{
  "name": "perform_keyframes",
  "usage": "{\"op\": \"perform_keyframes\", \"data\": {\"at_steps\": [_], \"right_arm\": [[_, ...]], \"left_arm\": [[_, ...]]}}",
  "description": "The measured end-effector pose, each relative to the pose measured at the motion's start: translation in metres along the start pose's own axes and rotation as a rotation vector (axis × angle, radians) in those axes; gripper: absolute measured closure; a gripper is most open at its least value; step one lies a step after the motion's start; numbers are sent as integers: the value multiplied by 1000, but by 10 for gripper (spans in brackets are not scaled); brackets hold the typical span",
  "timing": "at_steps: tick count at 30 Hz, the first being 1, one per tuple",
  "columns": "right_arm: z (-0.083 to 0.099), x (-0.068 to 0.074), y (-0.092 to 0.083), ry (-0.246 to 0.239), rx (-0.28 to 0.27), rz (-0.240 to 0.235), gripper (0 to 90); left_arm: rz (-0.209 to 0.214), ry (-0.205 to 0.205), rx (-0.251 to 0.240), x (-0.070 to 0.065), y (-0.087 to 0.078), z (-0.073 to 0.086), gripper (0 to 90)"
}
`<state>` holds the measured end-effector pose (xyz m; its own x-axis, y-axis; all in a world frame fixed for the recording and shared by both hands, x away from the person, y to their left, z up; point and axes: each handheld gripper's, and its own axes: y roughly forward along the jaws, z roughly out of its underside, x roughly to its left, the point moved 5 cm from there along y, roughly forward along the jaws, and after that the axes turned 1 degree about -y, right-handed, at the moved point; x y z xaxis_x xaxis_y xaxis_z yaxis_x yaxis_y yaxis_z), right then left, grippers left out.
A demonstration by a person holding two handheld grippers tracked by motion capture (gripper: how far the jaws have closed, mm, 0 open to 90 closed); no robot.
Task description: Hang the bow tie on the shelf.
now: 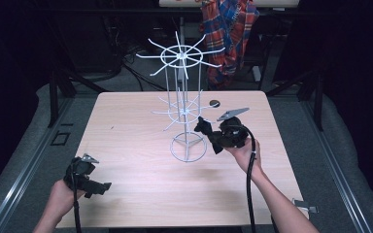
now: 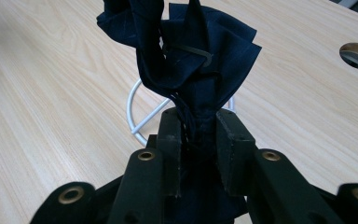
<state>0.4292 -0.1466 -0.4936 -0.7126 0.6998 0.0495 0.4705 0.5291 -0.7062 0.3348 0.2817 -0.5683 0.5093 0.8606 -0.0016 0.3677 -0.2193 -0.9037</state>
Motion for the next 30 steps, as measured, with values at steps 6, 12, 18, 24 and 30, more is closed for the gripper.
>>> {"op": "perform_keyframes", "data": {"at_steps": [6, 12, 18, 24, 30], "right_arm": [[1, 0, 1, -3, 8, -4, 725], [3, 2, 3, -1, 22, -11, 720], [4, 5, 4, -6, 28, -9, 712], [6, 7, 3, -4, 31, -11, 683], [9, 11, -1, 5, 34, -20, 654]], "left_arm": [[1, 4, 1, -1, 1, -2, 15], [4, 10, 2, -2, 2, -4, 15], [8, 18, 1, -3, 3, -6, 15], [13, 26, 0, -5, 5, -10, 15], [15, 42, -7, -8, 6, -15, 15]]}}
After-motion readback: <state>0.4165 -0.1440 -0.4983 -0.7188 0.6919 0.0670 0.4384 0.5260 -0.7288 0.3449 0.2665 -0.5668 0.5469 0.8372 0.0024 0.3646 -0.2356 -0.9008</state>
